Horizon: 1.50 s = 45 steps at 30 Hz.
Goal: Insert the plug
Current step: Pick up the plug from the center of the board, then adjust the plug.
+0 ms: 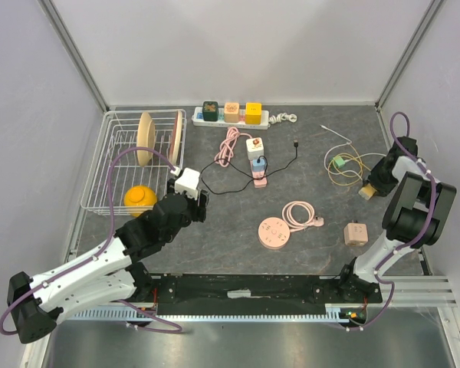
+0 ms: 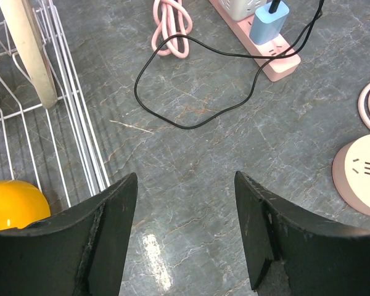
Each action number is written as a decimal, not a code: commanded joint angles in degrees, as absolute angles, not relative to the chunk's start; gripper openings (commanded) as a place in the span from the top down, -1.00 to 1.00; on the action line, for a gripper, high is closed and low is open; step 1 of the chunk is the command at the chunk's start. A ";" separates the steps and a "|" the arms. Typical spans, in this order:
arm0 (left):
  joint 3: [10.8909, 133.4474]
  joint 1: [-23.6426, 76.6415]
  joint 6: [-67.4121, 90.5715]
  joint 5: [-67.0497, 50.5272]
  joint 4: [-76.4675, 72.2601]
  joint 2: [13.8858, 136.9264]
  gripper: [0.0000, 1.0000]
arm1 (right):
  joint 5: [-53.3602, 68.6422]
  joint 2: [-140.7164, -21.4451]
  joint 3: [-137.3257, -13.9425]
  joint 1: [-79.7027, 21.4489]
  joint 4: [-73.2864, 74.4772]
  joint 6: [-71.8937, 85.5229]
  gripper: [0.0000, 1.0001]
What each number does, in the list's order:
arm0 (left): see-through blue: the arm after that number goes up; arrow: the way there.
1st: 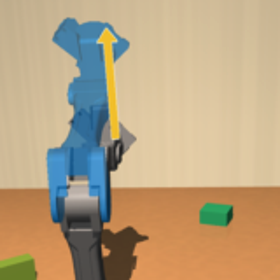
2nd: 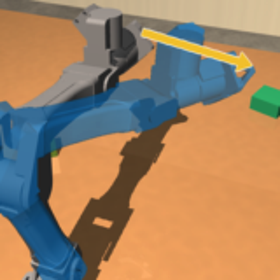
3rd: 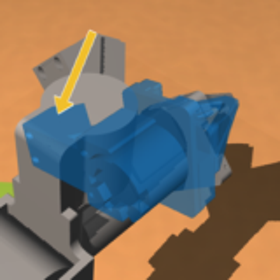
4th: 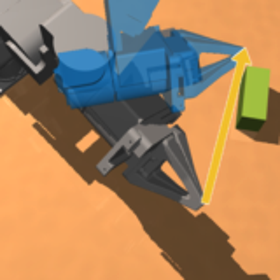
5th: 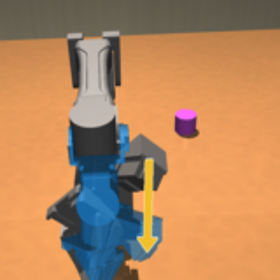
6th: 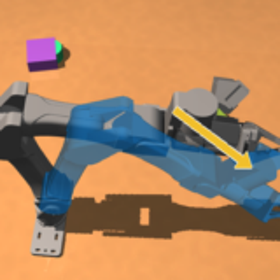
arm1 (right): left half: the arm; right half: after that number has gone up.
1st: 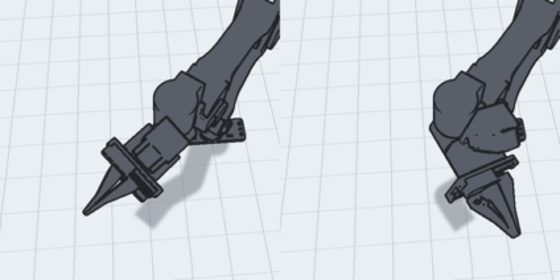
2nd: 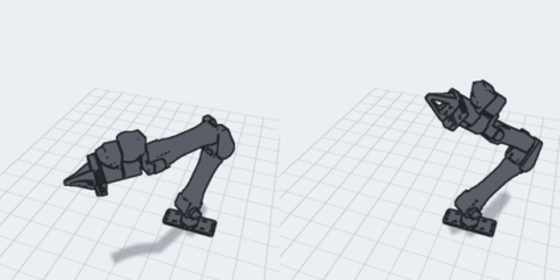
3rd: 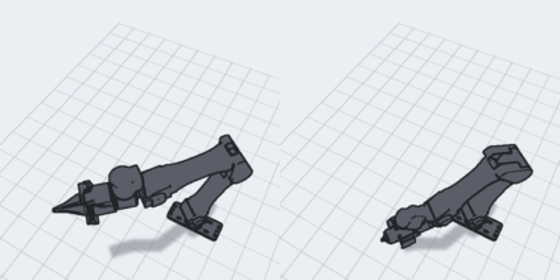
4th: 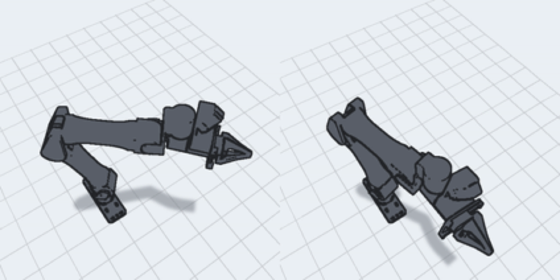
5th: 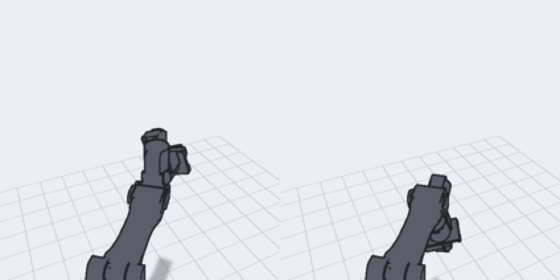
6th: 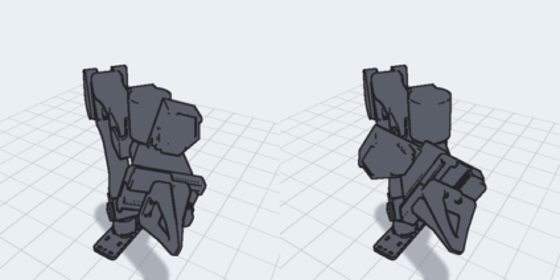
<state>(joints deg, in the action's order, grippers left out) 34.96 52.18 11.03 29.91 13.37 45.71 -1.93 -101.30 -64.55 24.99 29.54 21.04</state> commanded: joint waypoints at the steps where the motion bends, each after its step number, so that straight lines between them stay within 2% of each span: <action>1: 35.95 51.86 9.93 30.59 11.07 45.27 -0.42 | 2.89 -97.83 -63.64 24.87 29.00 21.36 0.55; 5: 35.51 51.86 10.37 30.15 10.28 45.35 -0.42 | 5.27 -92.13 -62.93 23.21 29.00 21.27 0.86; 17: 37.79 51.94 15.81 25.67 9.23 47.46 -0.42 | 11.77 -80.43 -59.85 8.81 23.30 25.84 0.93; 27: 44.56 51.86 21.00 18.47 7.74 53.35 -0.41 | 13.97 -75.33 -66.09 0.35 17.07 27.07 0.98; 31: 46.49 51.86 23.11 15.74 6.51 55.72 -0.41 | 16.42 -71.64 -62.23 -2.02 9.33 29.44 1.00; 45: 48.78 51.94 31.99 6.16 -3.07 64.77 -0.41 | 17.32 -61.36 -45.36 -12.83 4.40 37.96 1.00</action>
